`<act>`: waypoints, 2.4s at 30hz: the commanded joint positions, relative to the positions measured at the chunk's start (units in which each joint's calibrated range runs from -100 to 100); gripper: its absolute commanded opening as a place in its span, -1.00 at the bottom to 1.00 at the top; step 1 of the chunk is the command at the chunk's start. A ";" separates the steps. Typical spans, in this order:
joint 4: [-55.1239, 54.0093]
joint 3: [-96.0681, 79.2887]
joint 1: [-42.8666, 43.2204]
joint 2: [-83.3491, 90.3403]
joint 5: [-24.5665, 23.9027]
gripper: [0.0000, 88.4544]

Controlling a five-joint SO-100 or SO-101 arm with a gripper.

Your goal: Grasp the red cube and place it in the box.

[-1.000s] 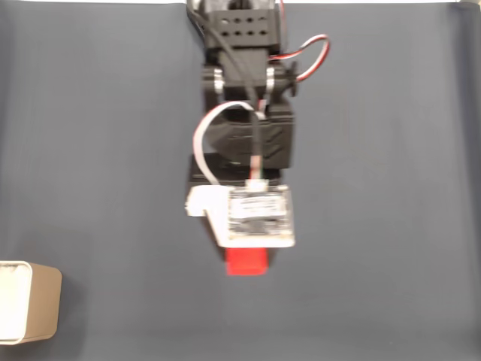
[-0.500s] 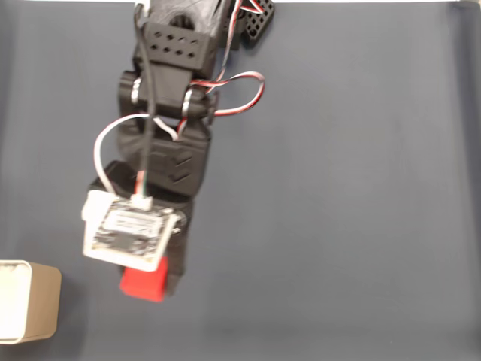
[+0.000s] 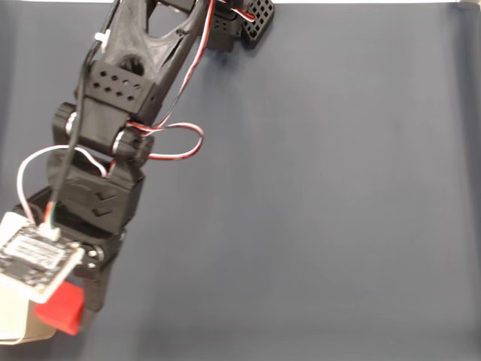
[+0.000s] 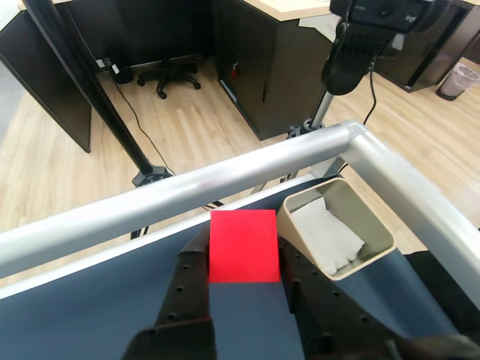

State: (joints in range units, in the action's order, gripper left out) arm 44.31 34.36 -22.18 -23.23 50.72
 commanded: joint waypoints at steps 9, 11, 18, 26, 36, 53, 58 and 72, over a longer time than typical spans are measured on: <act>-1.61 14.55 -6.87 -7.71 -1.03 -1.00; -2.67 16.28 -7.86 -9.53 -0.93 -1.00; -3.49 20.11 -10.35 -13.60 -1.27 -1.00; -3.49 22.58 -11.41 -16.54 -1.17 -1.00; -3.49 21.85 -10.42 -15.76 -0.44 -1.00; -3.25 20.75 -9.07 -13.94 0.10 -1.00; -3.33 20.75 -9.00 -13.86 0.20 -1.00; -4.23 20.66 -8.93 -13.86 0.98 -0.21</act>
State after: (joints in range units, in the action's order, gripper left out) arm 41.37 53.35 -31.90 -41.12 51.40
